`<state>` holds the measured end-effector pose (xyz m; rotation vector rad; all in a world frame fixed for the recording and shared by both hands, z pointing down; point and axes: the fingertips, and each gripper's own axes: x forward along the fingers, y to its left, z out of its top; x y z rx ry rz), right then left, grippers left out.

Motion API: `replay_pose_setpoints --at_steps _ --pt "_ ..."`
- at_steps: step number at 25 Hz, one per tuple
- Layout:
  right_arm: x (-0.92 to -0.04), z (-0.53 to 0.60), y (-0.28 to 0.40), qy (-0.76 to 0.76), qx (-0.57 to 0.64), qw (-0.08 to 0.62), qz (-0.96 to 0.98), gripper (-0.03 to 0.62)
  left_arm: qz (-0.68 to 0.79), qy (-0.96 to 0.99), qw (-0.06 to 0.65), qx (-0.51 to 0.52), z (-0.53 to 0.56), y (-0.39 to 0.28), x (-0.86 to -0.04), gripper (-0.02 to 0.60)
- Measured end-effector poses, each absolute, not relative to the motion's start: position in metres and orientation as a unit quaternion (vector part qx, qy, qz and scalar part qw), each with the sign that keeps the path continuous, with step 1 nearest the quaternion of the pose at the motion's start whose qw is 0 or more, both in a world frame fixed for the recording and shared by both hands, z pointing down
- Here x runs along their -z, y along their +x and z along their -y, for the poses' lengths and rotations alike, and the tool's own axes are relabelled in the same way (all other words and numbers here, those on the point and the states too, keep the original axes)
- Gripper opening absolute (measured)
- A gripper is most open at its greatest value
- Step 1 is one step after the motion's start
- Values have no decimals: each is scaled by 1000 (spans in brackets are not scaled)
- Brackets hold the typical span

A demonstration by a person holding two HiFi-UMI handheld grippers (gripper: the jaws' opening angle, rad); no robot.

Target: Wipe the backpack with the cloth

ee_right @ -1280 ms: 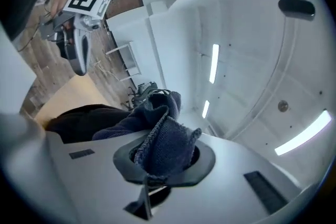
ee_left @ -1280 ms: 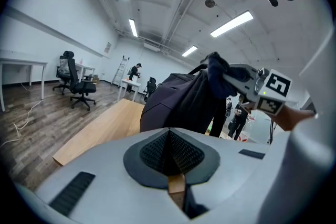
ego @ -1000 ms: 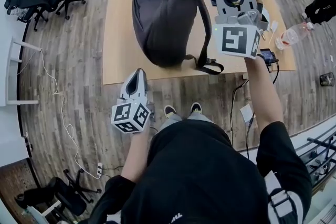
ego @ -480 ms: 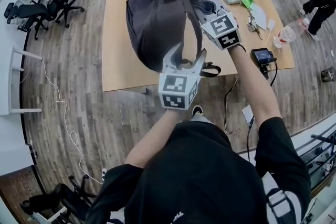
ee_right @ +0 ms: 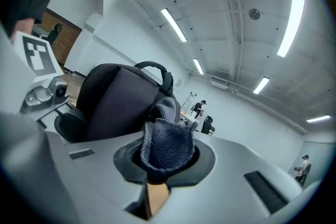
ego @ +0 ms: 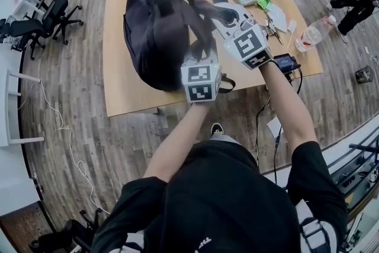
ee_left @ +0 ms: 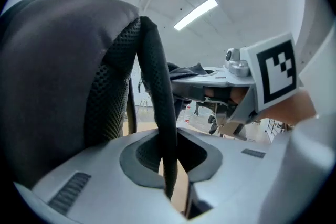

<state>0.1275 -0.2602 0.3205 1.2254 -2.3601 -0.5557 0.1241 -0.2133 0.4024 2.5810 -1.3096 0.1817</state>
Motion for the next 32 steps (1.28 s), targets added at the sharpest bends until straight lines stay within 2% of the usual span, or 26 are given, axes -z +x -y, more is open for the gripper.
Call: replay_pose_setpoints --at_steps 5,11,16,22,24,27,30,31,32 --pt "-328 256 148 448 199 214 845 43 457 879 128 -43 188 85 -403 55" --pt "-334 247 115 422 189 178 869 43 465 875 125 -44 168 11 -396 55" --pt "-360 231 83 385 149 186 892 43 495 860 114 -52 161 -78 -393 55" --pt "-351 213 67 362 113 153 913 43 579 806 114 -49 184 -193 -398 58" --pt "-347 209 59 351 119 151 916 44 579 805 124 -38 191 -201 -405 58" --pt "-336 200 38 333 138 142 922 44 531 837 129 -14 184 -179 -414 58" --pt "-304 186 0 299 189 115 928 43 465 880 97 -7 165 -151 -418 61" --pt "-290 181 -15 286 210 104 929 43 448 890 80 -16 159 -145 -419 107" --pt "-274 176 -30 273 229 93 930 43 433 899 63 -29 153 -141 -420 193"
